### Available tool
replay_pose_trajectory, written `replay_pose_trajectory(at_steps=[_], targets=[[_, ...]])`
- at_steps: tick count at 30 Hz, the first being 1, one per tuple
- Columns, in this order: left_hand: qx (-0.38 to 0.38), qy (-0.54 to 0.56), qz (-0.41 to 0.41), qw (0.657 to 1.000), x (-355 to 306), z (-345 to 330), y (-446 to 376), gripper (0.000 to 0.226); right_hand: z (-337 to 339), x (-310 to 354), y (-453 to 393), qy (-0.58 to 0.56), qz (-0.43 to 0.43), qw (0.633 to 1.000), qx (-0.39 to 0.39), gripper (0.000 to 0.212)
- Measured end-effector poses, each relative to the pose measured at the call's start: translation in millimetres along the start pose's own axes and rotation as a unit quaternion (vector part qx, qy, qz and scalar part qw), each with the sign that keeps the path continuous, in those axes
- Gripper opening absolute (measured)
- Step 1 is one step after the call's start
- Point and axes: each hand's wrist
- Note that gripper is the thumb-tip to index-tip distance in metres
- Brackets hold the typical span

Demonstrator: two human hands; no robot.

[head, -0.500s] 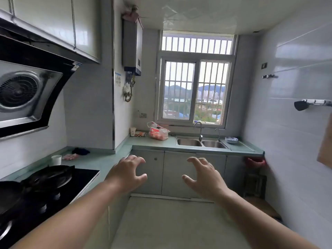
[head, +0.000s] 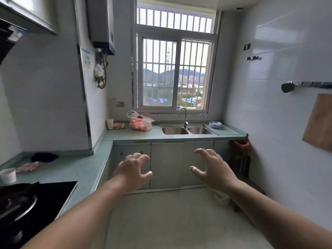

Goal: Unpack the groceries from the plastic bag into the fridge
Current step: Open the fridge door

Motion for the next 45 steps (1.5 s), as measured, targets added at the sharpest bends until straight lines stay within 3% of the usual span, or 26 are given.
replay_pose_trajectory(at_steps=[9,16,27,35,45], targets=[[0.045,-0.034,-0.033,0.998,-6.1,-50.1,-116.6,0.055,-32.5,-72.2,-82.5,-0.051,-0.099,0.993,0.037,0.057],[0.075,-0.046,-0.046,0.995,-41.3,-80.7,-248.5,0.057,-34.6,-160.1,-184.0,0.024,-0.109,0.994,0.013,0.062],[0.082,-0.018,-0.163,0.983,-160.9,-164.2,-419.7,0.056,5.5,-310.3,-247.4,0.051,-0.199,0.978,-0.033,0.07],[0.08,0.073,-0.297,0.949,-266.7,-247.6,-540.6,0.054,48.0,-406.8,-271.0,0.121,-0.295,0.945,-0.078,0.062],[0.103,0.153,-0.467,0.865,-409.6,-313.9,-659.4,0.061,108.0,-482.8,-291.4,0.191,-0.443,0.862,-0.158,0.063]])
Point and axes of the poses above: each hand's wrist, its own y-axis away from the middle knuckle, its own z-axis out of the back of the hand, x = y × z, and after that the axes turned 11 degrees about -y, right-handed
